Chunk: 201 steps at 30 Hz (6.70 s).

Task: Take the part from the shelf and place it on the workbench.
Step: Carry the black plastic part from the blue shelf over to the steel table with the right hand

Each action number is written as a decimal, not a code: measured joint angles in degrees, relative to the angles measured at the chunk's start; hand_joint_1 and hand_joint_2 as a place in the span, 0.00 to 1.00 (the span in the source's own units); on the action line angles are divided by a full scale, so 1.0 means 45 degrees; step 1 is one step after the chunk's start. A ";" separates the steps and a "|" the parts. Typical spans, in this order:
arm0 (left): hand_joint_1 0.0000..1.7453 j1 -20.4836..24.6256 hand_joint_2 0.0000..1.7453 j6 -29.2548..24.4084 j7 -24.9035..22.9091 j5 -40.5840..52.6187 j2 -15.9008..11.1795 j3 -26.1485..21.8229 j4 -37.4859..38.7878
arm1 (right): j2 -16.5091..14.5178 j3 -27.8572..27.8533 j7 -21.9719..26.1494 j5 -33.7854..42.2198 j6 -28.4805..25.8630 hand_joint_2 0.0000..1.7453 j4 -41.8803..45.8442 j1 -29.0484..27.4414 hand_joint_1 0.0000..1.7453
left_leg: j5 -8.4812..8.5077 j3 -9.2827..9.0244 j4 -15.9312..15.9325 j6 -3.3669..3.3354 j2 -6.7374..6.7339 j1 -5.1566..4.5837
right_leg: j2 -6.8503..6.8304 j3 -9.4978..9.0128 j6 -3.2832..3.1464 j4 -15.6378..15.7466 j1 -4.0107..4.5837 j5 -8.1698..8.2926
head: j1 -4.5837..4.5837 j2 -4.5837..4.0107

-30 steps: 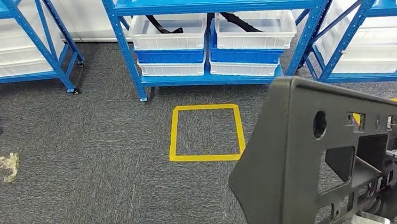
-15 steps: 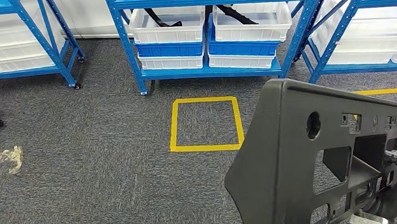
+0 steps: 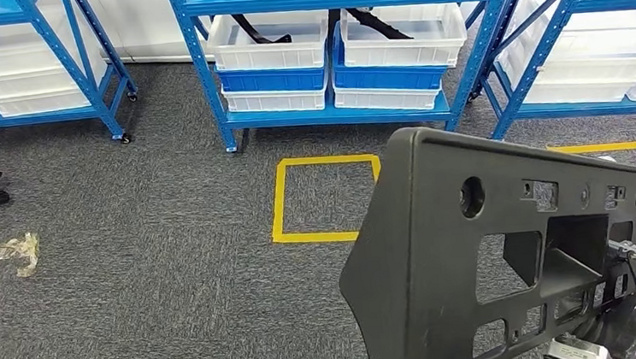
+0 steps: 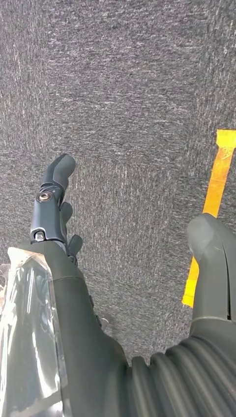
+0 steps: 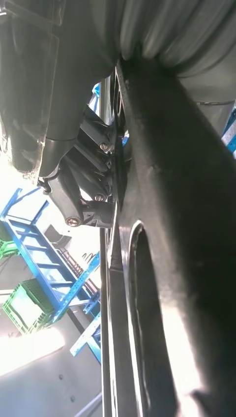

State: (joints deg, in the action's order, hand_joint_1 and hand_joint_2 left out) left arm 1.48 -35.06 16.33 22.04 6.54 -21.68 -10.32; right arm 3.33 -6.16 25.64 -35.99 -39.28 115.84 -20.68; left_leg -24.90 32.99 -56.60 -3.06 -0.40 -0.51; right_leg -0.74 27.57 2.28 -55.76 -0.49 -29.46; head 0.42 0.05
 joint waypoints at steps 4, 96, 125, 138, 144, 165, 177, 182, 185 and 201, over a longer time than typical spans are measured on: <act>0.00 0.0043 1.00 -0.0112 0.0057 -0.0006 0.0126 -0.0001 -0.0005 | 0.0034 0.0012 -0.0013 0.0030 0.0000 1.00 -0.0024 0.0079 0.95 | 0.0272 0.0065 0.0299 -0.0101 0.0138 0.0124 | 0.0053 0.0845 -0.0037 -0.1812 -0.0015 -0.1065 | -0.0026 -0.0001; 0.00 0.0153 1.00 -0.0416 0.0166 -0.0018 0.0277 0.0004 0.0005 | 0.0052 0.0160 -0.0140 -0.0297 0.0000 1.00 -0.0633 0.0389 0.95 | -0.0150 0.0195 -0.0310 0.0117 0.0071 0.0215 | -0.0246 0.0981 0.0154 -0.2403 -0.0164 -0.1279 | -0.0021 -0.0002; 0.00 0.0155 1.00 -0.0539 -0.0985 -0.0257 0.0154 -0.0356 -0.0030 | -0.0741 0.4397 -0.2697 -0.2619 0.0927 1.00 -0.3362 0.4247 0.95 | -0.0010 0.0342 -0.0313 0.0278 -0.0119 0.0238 | -0.0831 0.0601 0.0034 -0.1119 -0.0017 -0.0539 | -0.0043 0.0000; 0.00 0.0139 1.00 -0.0590 -0.1128 0.0070 0.0277 -0.0237 -0.0039 | -0.0686 0.4342 -0.2697 -0.2638 0.0748 1.00 -0.3510 0.3976 0.95 | 0.0027 0.0434 -0.0332 0.0490 0.1735 0.0190 | 0.0702 0.0864 -0.0153 -0.0492 -0.0057 0.0403 | -0.0023 0.0000; 0.00 0.0190 1.00 -0.0620 -0.1180 0.0329 0.0401 0.0007 -0.0053 | -0.0363 0.3889 -0.2438 -0.2248 0.0309 1.00 -0.3344 0.3224 0.95 | -0.1754 0.2126 -0.3918 0.0712 0.0172 0.0189 | -0.0284 0.0754 -0.0531 -0.0390 -0.0040 0.0386 | 0.0029 -0.0002; 0.00 0.0461 1.00 -0.0453 -0.1388 0.1336 0.0602 0.0981 -0.0125 | 0.0498 0.1677 -0.1750 -0.1638 -0.0001 1.00 -0.1647 0.0643 0.95 | -0.0106 0.0179 -0.0351 0.0199 0.1493 0.0168 | 0.0900 0.0758 0.0397 -0.0732 -0.0277 0.0057 | -0.0030 -0.0001; 0.00 0.0453 1.00 -0.0423 -0.1445 0.1422 0.0578 0.1174 -0.0121 | 0.0409 0.1271 -0.1606 -0.1623 -0.0001 1.00 -0.1150 0.0113 0.95 | -0.1431 0.1710 -0.3490 0.0666 0.0070 0.0188 | -0.0723 0.0609 -0.0392 -0.0490 -0.0067 0.0186 | 0.0045 -0.0002; 0.00 0.0539 1.00 -0.0454 -0.1508 0.1530 0.0568 0.1273 -0.0131 | 0.0361 0.0974 -0.1373 -0.1473 -0.0002 1.00 -0.0895 -0.0138 0.95 | -0.0425 0.0052 -0.0439 0.0356 -0.0726 -0.0030 | -0.1351 0.0480 -0.0256 -0.0498 0.0098 0.0063 | 0.0028 0.0001; 0.00 0.0529 1.00 -0.0458 -0.1519 0.1557 0.0571 0.1293 -0.0134 | 0.0334 0.0901 -0.1326 -0.1446 0.0000 1.00 -0.0775 -0.0207 0.95 | -0.0272 0.0043 -0.0261 0.0126 -0.0309 0.0007 | -0.1182 0.0508 -0.0099 -0.0639 0.0064 -0.0059 | 0.0027 -0.0002; 0.00 0.0506 1.00 -0.0477 -0.1540 0.1570 0.0566 0.1307 -0.0141 | 0.0261 0.0616 -0.1367 -0.1608 0.0000 1.00 -0.0619 -0.0568 0.95 | -0.0285 0.0560 -0.0781 0.0603 0.1408 0.0285 | 0.0501 0.0515 0.0066 -0.0610 -0.0399 0.0072 | 0.0022 -0.0002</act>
State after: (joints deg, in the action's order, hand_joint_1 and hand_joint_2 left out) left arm 3.75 -37.21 9.40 29.11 9.08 -15.80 -10.95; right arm 4.51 -3.39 19.49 -43.23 -39.28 113.05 -23.24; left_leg -26.18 35.51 -60.12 -0.35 5.93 0.78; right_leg 1.51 29.89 2.57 -58.51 -2.29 -29.13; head 0.52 0.04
